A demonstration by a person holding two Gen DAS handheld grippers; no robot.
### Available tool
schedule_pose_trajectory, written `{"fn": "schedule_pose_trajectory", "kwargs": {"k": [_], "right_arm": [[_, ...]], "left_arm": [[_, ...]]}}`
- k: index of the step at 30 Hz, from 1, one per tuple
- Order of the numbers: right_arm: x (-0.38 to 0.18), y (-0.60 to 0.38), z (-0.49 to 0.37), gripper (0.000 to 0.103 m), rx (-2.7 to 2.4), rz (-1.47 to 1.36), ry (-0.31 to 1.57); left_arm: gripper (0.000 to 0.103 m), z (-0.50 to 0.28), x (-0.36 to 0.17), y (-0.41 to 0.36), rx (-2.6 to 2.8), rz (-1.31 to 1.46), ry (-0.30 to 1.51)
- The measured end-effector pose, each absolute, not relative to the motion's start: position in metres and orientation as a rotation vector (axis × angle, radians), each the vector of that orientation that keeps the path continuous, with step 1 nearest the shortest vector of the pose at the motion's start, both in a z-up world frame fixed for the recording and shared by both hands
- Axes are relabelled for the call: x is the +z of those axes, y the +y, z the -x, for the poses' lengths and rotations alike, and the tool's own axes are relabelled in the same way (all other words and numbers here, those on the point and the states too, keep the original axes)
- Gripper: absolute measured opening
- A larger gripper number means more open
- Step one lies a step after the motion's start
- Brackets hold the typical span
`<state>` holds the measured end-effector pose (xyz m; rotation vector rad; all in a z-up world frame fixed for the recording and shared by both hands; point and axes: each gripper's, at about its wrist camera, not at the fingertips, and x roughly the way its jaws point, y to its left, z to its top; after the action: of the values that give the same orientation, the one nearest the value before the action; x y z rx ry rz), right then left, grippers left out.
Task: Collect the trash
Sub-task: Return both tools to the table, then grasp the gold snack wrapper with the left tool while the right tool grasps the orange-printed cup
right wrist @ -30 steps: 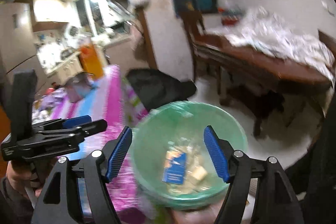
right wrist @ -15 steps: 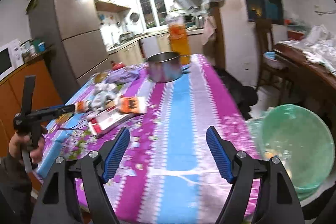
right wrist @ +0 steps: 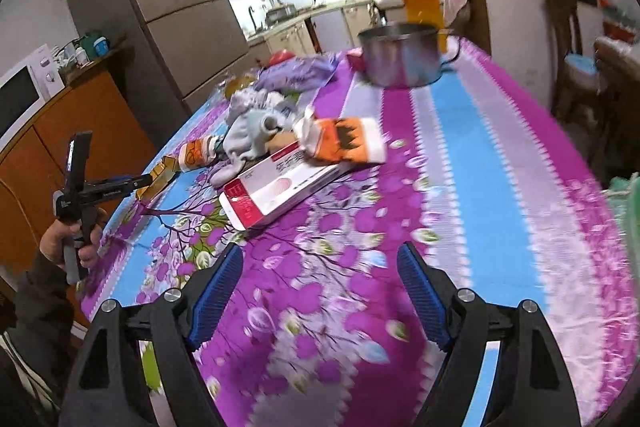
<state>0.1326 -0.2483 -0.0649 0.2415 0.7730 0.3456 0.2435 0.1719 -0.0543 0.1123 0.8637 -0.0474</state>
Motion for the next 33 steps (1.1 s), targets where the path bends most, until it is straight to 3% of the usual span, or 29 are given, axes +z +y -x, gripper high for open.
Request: {"fn": "schedule_pose_trajectory", "kwargs": {"k": [8,12,15,18,21,27,33], "right_arm": [[-0.068,-0.216,-0.156,0.08,0.378,-0.214,0.787],[-0.064,-0.22,-0.171,0.08,0.347,-0.189,0.773],[-0.061,-0.224,-0.19,0.08,0.329,-0.144,0.772],[-0.066,-0.23,-0.216,0.08,0.318,-0.115,0.802],[-0.073,-0.238,-0.244,0.082,0.327,-0.133,0.824],[-0.077,-0.248,-0.289,0.098,0.365,-0.234,0.838],[-0.086,-0.246,-0.313,0.098,0.36,-0.237,0.879]], "left_arm": [[0.076,-0.26,-0.07,0.178,-0.061,-0.125,0.901],[0.06,-0.265,-0.076,0.168,-0.078,-0.149,0.918],[0.056,-0.266,-0.08,0.162,-0.063,-0.172,0.913],[0.044,-0.266,-0.076,0.163,-0.053,-0.141,0.898],[0.041,-0.262,-0.074,0.16,-0.052,-0.142,0.883],[0.037,-0.26,-0.07,0.155,-0.065,-0.12,0.869],[0.037,-0.263,-0.069,0.152,-0.085,-0.102,0.873]]}}
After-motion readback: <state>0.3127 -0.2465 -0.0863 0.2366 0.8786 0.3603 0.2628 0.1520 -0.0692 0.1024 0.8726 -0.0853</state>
